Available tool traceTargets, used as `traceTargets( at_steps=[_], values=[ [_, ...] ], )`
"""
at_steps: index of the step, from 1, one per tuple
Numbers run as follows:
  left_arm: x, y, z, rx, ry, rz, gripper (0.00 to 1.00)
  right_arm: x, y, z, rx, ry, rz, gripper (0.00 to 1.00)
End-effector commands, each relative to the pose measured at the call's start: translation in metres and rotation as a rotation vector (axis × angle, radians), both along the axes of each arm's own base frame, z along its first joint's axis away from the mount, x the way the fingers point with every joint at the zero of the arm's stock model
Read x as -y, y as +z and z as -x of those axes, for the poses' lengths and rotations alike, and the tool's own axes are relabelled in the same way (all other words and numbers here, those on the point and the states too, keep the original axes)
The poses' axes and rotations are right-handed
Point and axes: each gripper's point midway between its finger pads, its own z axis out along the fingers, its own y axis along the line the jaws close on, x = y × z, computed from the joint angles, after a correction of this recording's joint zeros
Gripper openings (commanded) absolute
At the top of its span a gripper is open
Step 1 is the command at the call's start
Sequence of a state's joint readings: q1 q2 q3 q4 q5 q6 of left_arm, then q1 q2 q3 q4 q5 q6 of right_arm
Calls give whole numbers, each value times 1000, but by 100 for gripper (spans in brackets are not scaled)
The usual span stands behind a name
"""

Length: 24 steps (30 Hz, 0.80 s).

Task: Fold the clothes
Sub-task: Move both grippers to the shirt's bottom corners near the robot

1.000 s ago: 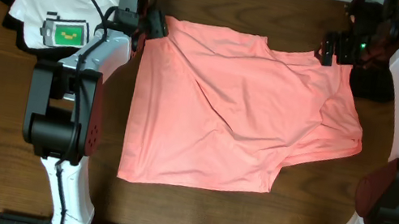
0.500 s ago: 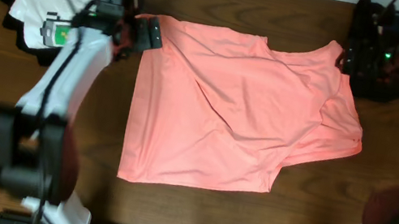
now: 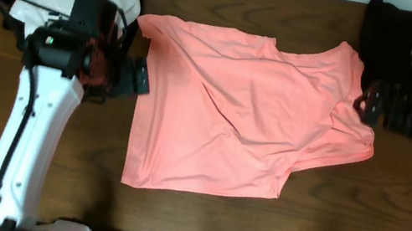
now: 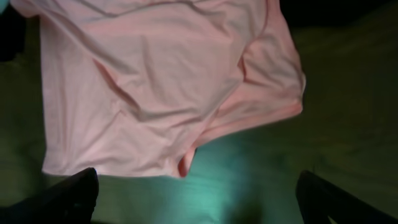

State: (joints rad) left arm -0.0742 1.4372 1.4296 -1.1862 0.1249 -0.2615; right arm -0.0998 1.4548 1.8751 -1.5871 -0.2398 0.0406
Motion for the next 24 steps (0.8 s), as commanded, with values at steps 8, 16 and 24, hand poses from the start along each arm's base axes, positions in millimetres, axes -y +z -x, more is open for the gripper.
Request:
traceTargets(
  at_steps=[8,16,24],
  values=[
    [-4,-18,78,-53,102,32,100,-35,-59,91,-13,-11,-178,99],
    [17,-69,99,-70,116,174,100,-59,-133,100,-72,40,-325,95],
    [26,-134,128,-186,130,227,100,-67,-183,96,-134,98,-306,96]
  ],
)
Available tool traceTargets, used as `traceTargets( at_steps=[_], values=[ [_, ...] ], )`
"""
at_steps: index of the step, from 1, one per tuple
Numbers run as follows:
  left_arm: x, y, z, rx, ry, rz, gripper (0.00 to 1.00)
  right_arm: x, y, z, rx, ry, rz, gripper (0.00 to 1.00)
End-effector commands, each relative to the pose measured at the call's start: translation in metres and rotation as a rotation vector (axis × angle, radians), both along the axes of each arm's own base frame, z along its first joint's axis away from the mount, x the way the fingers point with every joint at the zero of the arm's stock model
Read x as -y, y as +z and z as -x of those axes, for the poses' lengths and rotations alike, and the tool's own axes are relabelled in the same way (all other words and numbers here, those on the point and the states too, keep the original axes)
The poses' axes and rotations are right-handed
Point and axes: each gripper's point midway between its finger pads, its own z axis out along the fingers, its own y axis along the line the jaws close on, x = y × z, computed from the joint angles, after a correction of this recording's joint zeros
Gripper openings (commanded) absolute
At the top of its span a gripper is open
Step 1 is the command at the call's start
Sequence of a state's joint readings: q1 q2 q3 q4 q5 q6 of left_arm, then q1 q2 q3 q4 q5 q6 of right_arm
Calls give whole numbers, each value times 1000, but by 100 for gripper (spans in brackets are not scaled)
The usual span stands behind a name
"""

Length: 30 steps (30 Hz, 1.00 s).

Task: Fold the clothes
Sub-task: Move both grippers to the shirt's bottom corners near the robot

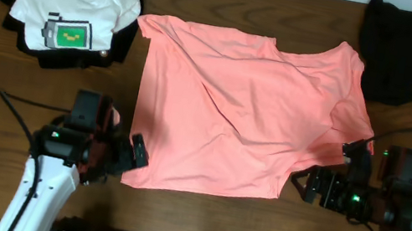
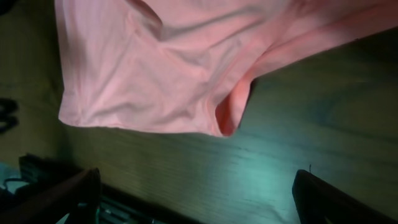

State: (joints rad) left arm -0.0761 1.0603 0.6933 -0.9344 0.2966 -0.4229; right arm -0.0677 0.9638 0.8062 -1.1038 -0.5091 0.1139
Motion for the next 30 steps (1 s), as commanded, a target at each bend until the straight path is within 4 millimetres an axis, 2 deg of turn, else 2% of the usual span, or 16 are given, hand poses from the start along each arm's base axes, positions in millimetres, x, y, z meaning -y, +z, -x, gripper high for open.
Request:
traceTargets(
  at_steps=[1,5,10,16,20,30],
  values=[
    [5,-18,13,-47,15,36,100,-12,-19,4,-41,55,-21,96],
    [9,-41,20,-50,12,61,98,-25,-46,3,-73,117,-22,93],
    [19,-54,19,-26,20,130,92,-34,-66,1,-97,160,-14,89],
    [20,-55,11,15,16,133,89,-34,-85,2,-125,172,16,89],
    [13,-58,5,36,25,89,88,-34,-97,5,-136,172,16,89],
    [-2,-69,4,14,34,-5,83,-31,-111,2,-112,166,37,88]
  ],
)
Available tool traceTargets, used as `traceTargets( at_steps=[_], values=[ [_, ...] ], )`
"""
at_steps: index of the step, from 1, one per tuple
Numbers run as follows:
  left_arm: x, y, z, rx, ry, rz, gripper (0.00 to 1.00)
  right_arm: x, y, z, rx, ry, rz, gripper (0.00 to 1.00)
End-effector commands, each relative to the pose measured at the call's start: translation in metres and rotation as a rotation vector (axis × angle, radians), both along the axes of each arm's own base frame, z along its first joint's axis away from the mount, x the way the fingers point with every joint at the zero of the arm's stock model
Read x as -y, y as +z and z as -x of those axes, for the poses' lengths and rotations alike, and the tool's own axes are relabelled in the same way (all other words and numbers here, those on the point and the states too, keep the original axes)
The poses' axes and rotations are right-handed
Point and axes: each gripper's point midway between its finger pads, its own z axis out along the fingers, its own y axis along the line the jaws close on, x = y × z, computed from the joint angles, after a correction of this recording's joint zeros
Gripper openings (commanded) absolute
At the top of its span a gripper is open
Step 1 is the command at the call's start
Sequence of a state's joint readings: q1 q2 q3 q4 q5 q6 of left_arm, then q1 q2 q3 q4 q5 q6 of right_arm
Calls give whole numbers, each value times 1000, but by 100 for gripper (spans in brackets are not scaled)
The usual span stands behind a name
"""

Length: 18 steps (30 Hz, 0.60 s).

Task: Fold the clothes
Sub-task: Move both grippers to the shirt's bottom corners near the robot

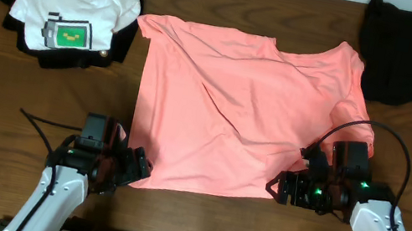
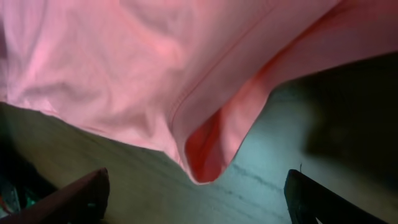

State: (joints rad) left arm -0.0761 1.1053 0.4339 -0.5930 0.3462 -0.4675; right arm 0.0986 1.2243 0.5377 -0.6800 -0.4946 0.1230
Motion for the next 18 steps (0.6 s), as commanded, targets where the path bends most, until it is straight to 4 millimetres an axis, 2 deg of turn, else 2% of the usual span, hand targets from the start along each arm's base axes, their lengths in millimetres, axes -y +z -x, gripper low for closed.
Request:
traceTargets(
  at_steps=[1,9,14,18],
  values=[
    [-13,-7,1,-11,5,-78,83,1,-8,2,4,10,33,88],
    [-14,-11,-3,-15,8,-91,78,0,-13,-4,49,16,38,87],
    [-14,-15,-1,-37,6,-87,75,-10,-12,-5,76,61,33,86],
    [-8,-16,0,-46,-1,-54,69,-18,-11,-5,88,79,38,85]
  ],
)
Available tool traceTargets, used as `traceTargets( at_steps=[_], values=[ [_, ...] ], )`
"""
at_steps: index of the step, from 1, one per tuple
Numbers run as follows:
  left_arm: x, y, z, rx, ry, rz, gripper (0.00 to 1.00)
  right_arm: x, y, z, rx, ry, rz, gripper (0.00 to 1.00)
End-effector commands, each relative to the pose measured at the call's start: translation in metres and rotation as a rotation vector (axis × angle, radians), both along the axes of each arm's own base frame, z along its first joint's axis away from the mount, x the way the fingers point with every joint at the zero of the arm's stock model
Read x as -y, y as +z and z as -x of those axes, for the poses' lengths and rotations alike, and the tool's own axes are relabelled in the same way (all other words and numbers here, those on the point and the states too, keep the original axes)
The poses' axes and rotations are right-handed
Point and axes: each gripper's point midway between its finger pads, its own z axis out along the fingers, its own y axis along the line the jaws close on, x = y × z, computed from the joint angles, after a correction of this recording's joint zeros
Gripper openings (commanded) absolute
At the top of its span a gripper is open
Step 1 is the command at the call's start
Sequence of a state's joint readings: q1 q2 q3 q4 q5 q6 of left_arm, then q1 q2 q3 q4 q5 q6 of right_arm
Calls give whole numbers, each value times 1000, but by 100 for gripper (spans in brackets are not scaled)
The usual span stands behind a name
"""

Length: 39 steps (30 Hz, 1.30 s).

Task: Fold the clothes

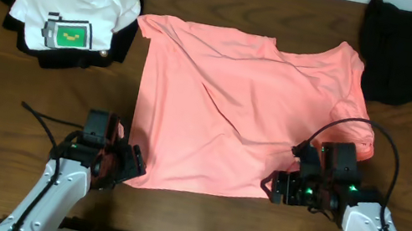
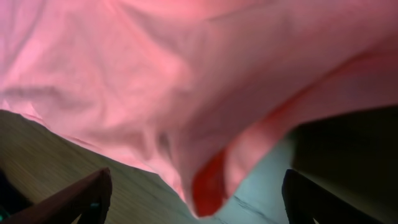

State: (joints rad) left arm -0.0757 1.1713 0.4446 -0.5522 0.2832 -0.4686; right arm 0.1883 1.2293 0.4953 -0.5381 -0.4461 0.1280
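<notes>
A salmon-pink shirt point(image 1: 240, 113) lies spread and wrinkled across the middle of the table. My left gripper point(image 1: 127, 165) sits low at the shirt's near left corner, its fingers looking spread, touching the hem edge. My right gripper point(image 1: 272, 187) is at the near right corner, next to the sleeve notch. In the right wrist view the pink cloth point(image 2: 186, 81) fills the upper frame. A folded corner point(image 2: 208, 190) hangs between the gripper's fingers point(image 2: 81, 199), which stand wide apart. The right gripper point(image 2: 196, 190) is open, with nothing pinched.
A folded white T-shirt with a printed picture rests on a dark stack at the far left. A crumpled black garment point(image 1: 401, 48) lies at the far right. The table's front rail runs just behind both arms.
The right gripper has come closer to the shirt's near right corner, so cloth fills more of its view. The left gripper has shifted slightly left at the near left corner. The shirt has not moved.
Both arms were first at the far side, the left over the white shirt stack, the right by the black garment. Then they stood at the near side, beside the pink shirt's lower corners. Since then each gripper has come up to its corner, the right open around the hem.
</notes>
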Motion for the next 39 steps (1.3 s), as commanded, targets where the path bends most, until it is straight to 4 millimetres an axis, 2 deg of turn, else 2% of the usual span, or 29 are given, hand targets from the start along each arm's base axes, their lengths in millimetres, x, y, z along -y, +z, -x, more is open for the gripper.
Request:
traceTargets(
  at_steps=[1,5,9,16,19,26,31,35,39],
  values=[
    [3,-7,7,-34,-15,14,68,-6,-4,3,-8,5,13,85],
    [4,-7,7,-35,-16,18,60,-11,-10,4,-15,28,26,85],
    [4,-7,7,-36,-16,18,47,-18,-21,4,-47,40,21,84],
    [4,-7,7,-36,-16,18,29,-25,-33,6,-101,30,-3,75],
    [4,-7,7,-35,-16,18,24,-25,-33,8,-113,19,-1,65],
    [4,-6,4,-28,2,22,8,-22,-35,16,-168,-18,5,31],
    [8,-5,4,-27,3,49,6,-20,-33,17,-200,-57,5,1],
    [9,0,-3,-9,2,51,6,-14,-24,14,-216,-85,8,1],
    [14,12,-12,19,-30,72,6,-6,0,7,-206,-103,12,1]
  ],
)
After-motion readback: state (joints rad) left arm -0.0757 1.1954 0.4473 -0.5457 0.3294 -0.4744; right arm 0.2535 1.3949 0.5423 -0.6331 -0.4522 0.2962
